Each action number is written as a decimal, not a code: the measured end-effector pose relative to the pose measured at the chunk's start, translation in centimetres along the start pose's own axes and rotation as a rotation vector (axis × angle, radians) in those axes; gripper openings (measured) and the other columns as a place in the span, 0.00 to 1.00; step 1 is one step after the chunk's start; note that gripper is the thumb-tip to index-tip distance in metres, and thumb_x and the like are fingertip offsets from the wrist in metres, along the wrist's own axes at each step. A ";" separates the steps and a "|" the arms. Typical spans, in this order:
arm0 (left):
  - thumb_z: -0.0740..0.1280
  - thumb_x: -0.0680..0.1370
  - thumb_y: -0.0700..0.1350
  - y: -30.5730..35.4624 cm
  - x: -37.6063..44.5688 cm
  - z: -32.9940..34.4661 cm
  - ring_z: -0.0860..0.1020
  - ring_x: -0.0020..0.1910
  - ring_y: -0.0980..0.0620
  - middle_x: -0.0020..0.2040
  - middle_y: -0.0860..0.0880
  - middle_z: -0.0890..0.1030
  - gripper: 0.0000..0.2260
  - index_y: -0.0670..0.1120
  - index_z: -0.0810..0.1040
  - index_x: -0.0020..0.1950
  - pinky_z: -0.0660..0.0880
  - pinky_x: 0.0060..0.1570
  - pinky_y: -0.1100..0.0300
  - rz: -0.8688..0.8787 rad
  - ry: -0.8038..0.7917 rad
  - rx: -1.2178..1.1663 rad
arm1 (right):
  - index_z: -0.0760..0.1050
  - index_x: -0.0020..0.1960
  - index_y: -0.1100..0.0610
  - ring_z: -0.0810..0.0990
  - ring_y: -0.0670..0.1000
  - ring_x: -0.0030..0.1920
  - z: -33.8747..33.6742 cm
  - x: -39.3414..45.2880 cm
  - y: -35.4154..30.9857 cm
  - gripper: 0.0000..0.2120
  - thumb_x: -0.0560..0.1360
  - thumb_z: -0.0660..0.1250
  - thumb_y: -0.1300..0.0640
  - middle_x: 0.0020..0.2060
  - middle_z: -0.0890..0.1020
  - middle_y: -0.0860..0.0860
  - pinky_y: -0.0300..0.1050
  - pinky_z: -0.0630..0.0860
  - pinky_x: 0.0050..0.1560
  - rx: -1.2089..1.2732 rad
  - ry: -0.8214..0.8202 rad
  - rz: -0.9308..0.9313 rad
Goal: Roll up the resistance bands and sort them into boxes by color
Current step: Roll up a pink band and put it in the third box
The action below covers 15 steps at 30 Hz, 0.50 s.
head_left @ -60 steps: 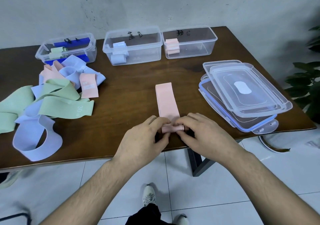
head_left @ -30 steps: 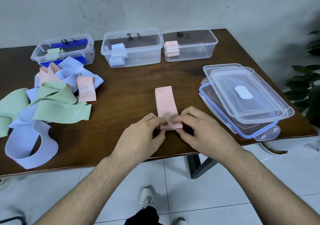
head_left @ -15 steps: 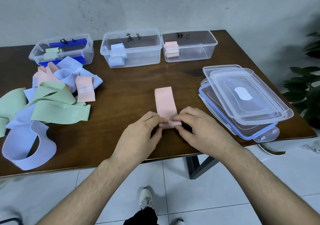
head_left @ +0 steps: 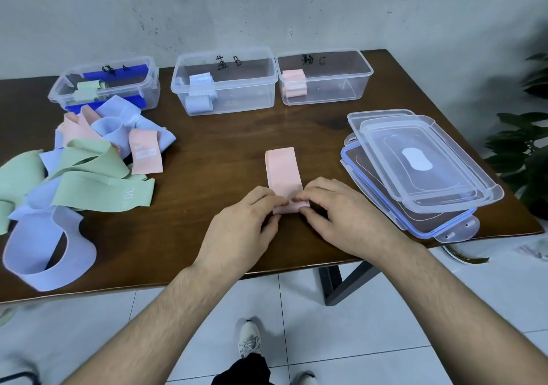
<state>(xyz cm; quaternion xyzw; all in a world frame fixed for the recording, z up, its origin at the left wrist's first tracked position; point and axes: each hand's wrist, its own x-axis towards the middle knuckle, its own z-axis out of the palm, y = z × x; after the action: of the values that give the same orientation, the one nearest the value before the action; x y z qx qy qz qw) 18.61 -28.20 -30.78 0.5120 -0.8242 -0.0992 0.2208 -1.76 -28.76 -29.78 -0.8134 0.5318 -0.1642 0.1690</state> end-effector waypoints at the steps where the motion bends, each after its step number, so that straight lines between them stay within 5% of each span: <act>1: 0.66 0.81 0.48 0.0 0.1 0.0 0.80 0.42 0.54 0.58 0.59 0.76 0.10 0.54 0.80 0.61 0.80 0.39 0.57 0.001 0.001 0.005 | 0.76 0.66 0.46 0.72 0.43 0.58 0.0 0.0 0.0 0.13 0.82 0.62 0.51 0.58 0.75 0.39 0.39 0.71 0.61 0.000 0.001 0.000; 6: 0.63 0.82 0.48 -0.2 0.5 0.1 0.80 0.49 0.54 0.60 0.59 0.76 0.12 0.54 0.79 0.64 0.80 0.44 0.56 -0.005 -0.011 0.015 | 0.73 0.67 0.45 0.72 0.43 0.58 0.2 0.0 0.1 0.16 0.80 0.66 0.53 0.59 0.73 0.39 0.39 0.72 0.60 0.023 0.031 -0.018; 15: 0.65 0.81 0.47 -0.2 0.6 0.2 0.79 0.41 0.53 0.60 0.58 0.74 0.12 0.53 0.77 0.64 0.80 0.36 0.58 0.003 0.023 0.012 | 0.77 0.64 0.47 0.74 0.43 0.57 0.3 1.0 0.6 0.12 0.82 0.62 0.51 0.57 0.76 0.40 0.42 0.74 0.59 0.031 0.032 -0.008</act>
<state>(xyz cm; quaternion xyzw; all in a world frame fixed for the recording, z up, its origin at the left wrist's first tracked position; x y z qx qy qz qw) 18.43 -28.82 -30.82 0.5130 -0.8231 -0.0881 0.2272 -1.72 -29.83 -30.21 -0.8101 0.5287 -0.1862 0.1721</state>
